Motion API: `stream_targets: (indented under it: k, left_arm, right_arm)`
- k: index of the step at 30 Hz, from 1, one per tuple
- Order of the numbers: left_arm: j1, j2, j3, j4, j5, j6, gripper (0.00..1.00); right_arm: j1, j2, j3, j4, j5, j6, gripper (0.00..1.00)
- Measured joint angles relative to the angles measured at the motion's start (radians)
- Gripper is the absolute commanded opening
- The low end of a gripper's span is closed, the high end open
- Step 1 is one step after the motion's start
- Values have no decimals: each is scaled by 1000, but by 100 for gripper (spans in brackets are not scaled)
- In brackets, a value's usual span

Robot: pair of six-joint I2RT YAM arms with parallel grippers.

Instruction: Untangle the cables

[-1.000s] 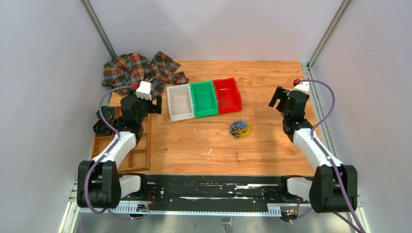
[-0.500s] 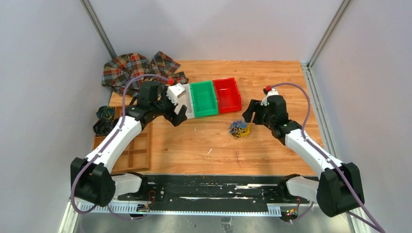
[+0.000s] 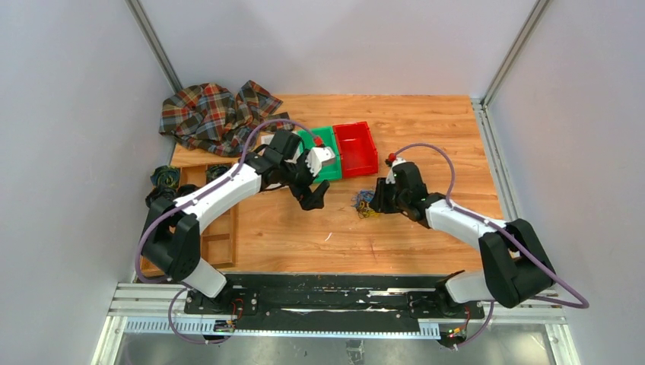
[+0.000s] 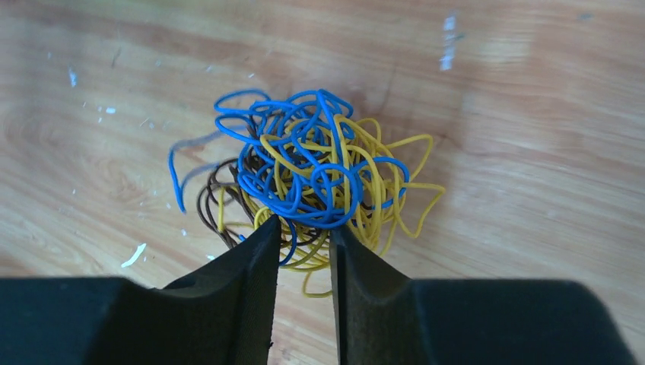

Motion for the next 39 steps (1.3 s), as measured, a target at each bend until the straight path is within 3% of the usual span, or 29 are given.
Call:
stream_targets:
  k: [10, 20, 39]
  left_arm:
    - [-21, 89, 68, 0, 77, 6, 100]
    - [-35, 150, 84, 1, 136, 19, 88]
    - [-87, 287, 174, -17, 171, 238, 48]
  right_arm:
    - [130, 38, -42, 118, -67, 37, 1]
    - [175, 34, -46, 200, -164, 64, 1]
    - [180, 34, -64, 216, -189, 65, 0]
